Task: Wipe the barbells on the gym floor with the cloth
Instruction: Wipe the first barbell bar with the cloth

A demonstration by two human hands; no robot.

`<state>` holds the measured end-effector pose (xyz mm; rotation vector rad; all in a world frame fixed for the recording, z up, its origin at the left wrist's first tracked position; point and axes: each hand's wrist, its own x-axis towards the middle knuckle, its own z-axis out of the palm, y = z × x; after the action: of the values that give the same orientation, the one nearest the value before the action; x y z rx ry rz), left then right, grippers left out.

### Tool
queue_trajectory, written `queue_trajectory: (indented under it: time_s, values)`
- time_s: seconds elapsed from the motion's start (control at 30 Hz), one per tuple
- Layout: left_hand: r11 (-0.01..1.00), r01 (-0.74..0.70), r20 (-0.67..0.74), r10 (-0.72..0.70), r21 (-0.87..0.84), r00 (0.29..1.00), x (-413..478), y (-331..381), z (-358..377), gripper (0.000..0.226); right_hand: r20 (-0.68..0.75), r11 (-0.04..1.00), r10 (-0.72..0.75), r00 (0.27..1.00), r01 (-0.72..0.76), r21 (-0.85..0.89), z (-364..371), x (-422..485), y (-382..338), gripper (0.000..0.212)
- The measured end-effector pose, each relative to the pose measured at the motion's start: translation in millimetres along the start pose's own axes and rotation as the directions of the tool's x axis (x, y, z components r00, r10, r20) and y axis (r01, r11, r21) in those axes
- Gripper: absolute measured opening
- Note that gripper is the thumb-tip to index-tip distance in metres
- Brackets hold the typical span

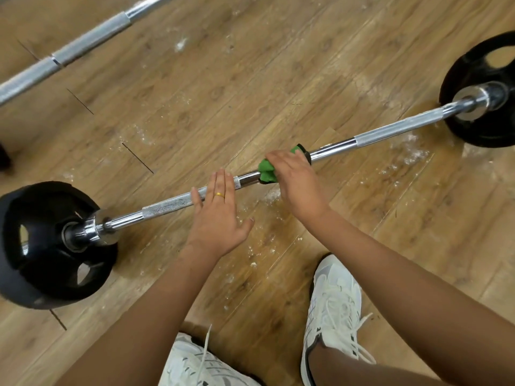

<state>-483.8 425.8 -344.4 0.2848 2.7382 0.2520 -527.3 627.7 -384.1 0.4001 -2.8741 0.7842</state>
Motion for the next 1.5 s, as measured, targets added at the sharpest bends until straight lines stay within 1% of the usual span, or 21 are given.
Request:
queue_trajectory:
  time_s: [0.07,0.13,0.2,0.27,0.33,0.43,0.5,0.57,0.63,0.73,0.8,0.93,0.97,1.0,1.1,1.13,1.17,1.27,1.3,1.43,1.5]
  values:
    - [1.000,0.002,-0.008,-0.002,0.004,1.000,5,-2,-2,0.101,0.035,0.994,-0.103,0.994,0.104,-0.017,0,1,1,0.048]
    - [1.000,0.001,0.002,-0.001,0.004,1.000,8,-4,-5,0.100,0.101,0.987,-0.148,0.984,0.153,-0.051,-8,11,16,0.050]
    - [1.000,0.002,-0.004,-0.002,0.003,1.000,12,-7,-7,0.099,0.111,0.991,-0.108,0.988,0.117,-0.070,-15,23,30,0.044]
    - [1.000,0.013,-0.010,-0.013,0.008,1.000,15,-7,-7,0.099,0.067,0.997,-0.056,0.996,0.060,-0.057,-14,27,28,0.040]
    - [1.000,0.019,-0.023,-0.018,0.011,1.000,18,-7,-6,0.100,0.064,0.994,-0.085,0.994,0.088,-0.058,-5,23,20,0.042]
    - [1.000,0.015,-0.031,-0.015,0.012,0.999,22,-9,-5,0.101,0.134,0.986,-0.151,0.979,0.160,-0.056,-12,26,24,0.044]
    - [1.000,0.010,-0.030,-0.010,0.015,1.000,24,-11,-6,0.101,0.121,0.995,-0.049,0.991,0.058,-0.075,-21,34,37,0.038]
    - [1.000,0.013,-0.038,-0.012,0.018,0.999,27,-11,-7,0.100,0.049,0.996,0.066,0.997,-0.064,-0.056,-23,38,40,0.036]
    - [1.000,0.014,-0.051,-0.013,0.022,0.999,29,-11,-7,0.100,0.021,0.996,0.072,0.997,-0.071,-0.052,-16,32,27,0.037]
    - [1.000,0.020,-0.061,-0.019,0.022,0.998,31,-11,-7,0.101,0.080,0.999,-0.044,0.996,0.044,-0.001,-7,22,15,0.043]
    - [1.000,0.024,-0.052,-0.023,0.018,0.998,32,-12,-8,0.101,0.104,0.998,-0.065,0.992,0.065,-0.001,-9,26,20,0.045]
    - [0.999,0.036,-0.058,-0.034,0.029,0.998,31,-10,-8,0.100,0.010,0.992,0.124,0.992,-0.124,0.000,-11,38,25,0.039]
    - [0.999,0.039,-0.060,-0.037,0.025,0.997,30,-9,-6,0.100,-0.003,0.991,0.133,0.991,-0.133,-0.005,-9,37,18,0.039]
    - [0.999,0.042,-0.060,-0.041,0.021,0.997,30,-7,-5,0.101,0.004,0.995,0.100,0.995,-0.100,-0.007,-7,34,10,0.039]
    - [0.999,0.048,-0.054,-0.047,0.011,0.997,25,-5,-4,0.101,0.082,0.994,-0.105,0.991,0.107,-0.019,-2,21,4,0.045]
    - [0.999,0.048,-0.047,-0.047,0.015,0.998,23,-4,-3,0.102,0.094,0.992,-0.119,0.988,0.122,-0.027,-5,21,9,0.046]
    - [0.999,0.046,-0.039,-0.045,0.022,0.998,20,-4,-4,0.102,0.094,0.995,-0.091,0.991,0.095,-0.034,-10,21,15,0.046]
    - [0.999,0.040,-0.034,-0.039,0.037,0.999,12,2,-1,0.102,0.012,0.995,0.096,0.995,-0.096,-0.032,-20,15,20,0.045]
    - [0.998,0.043,-0.030,-0.041,0.042,0.999,9,5,0,0.103,-0.004,0.993,0.112,0.994,-0.112,-0.031,-20,9,15,0.047]
    - [0.995,0.050,-0.026,-0.048,0.083,0.999,-7,13,6,0.102,0.100,0.995,-0.086,0.991,0.091,-0.039,-15,-16,14,0.059]
    - [0.994,0.040,-0.036,-0.036,0.105,0.999,-12,21,7,0.099,0.114,0.997,-0.054,0.992,0.059,-0.040,-23,-15,30,0.058]
